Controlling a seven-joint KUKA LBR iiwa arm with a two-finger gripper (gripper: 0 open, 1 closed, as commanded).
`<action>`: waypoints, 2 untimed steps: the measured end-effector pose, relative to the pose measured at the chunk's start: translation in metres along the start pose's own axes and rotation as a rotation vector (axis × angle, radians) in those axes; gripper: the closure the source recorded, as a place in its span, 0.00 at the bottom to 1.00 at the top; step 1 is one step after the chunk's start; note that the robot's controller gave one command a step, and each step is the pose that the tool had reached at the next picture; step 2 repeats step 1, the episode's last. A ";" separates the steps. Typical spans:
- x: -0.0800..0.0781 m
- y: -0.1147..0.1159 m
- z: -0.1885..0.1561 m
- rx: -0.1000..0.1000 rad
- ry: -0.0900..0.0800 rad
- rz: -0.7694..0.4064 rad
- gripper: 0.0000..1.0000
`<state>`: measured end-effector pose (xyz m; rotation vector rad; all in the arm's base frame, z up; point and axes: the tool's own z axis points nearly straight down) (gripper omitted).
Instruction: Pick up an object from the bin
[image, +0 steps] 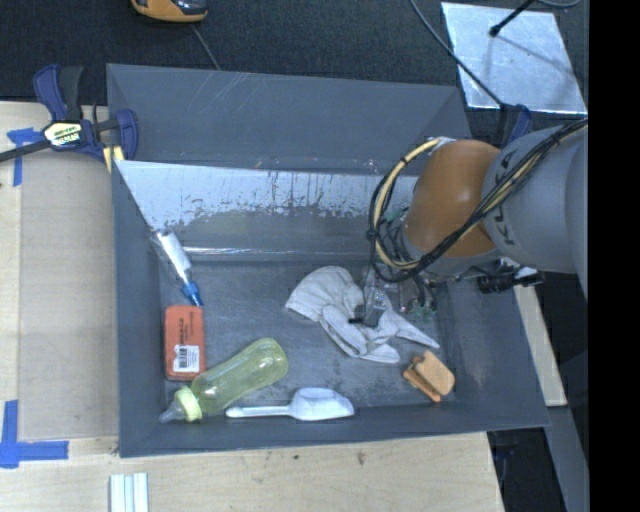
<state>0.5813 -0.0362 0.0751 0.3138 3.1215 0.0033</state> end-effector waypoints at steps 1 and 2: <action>-0.021 -0.019 -0.200 0.001 -0.009 0.061 1.00; -0.021 -0.019 -0.200 0.001 -0.009 0.061 1.00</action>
Offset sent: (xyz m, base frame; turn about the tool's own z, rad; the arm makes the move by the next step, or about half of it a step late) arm 0.0000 0.0000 0.0000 0.0000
